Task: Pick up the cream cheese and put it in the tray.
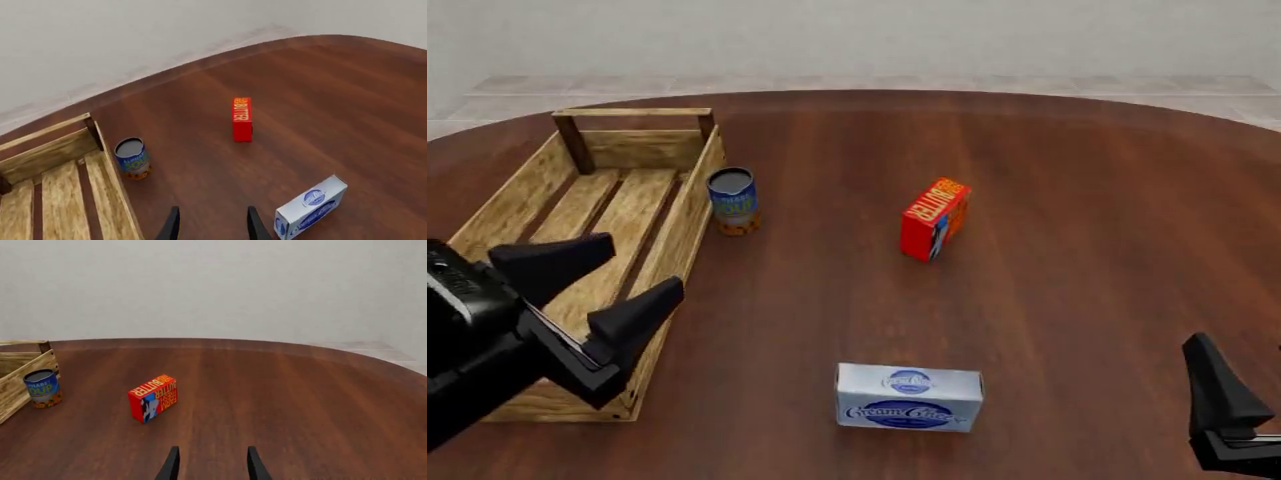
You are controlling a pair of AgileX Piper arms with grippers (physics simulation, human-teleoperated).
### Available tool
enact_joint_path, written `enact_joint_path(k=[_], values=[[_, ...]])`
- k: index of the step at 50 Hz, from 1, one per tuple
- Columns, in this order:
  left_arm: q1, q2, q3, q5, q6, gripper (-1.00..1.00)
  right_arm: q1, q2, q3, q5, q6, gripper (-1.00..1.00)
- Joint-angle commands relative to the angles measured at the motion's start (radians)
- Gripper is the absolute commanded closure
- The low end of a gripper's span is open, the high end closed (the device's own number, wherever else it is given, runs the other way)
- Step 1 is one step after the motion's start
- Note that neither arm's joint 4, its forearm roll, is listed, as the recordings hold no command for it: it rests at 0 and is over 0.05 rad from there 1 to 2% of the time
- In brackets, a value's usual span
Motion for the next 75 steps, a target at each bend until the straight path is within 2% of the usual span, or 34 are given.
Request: enact_joint_path(k=[1,9,23,29,41,50,57,70,75], values=[[-0.059,0.1,-0.031,-0.024,0.014,-1.0,0.0,0.0,0.0,0.0,0.0,-1.0],[-0.113,0.148,-0.064,-0.012,0.048,-1.0,0.0,-0.001,0.0,0.0,-0.001,-1.0],[-0.148,0.192,-0.109,-0.006,0.068,-1.0,0.0,0.0,0.0,0.0,-0.001,-1.0],[-0.165,0.205,-0.119,0.0,0.054,-1.0,-0.001,0.0,0.0,0.0,-0.001,-1.0],[-0.203,0.271,-0.155,0.008,0.095,-1.0,-0.001,0.0,0.0,0.0,-0.002,-1.0],[-0.225,0.304,-0.177,0.013,0.091,-1.0,-0.001,0.0,0.0,0.0,-0.002,-1.0],[-0.273,0.362,-0.185,0.004,0.129,-1.0,-0.001,0.0,0.0,0.0,-0.001,-1.0],[-0.308,0.406,-0.214,0.006,0.12,-1.0,-0.001,0.0,0.0,0.0,0.0,-1.0],[-0.365,0.437,-0.207,0.013,0.129,-1.0,-0.002,-0.001,0.0,0.0,0.0,-1.0]])
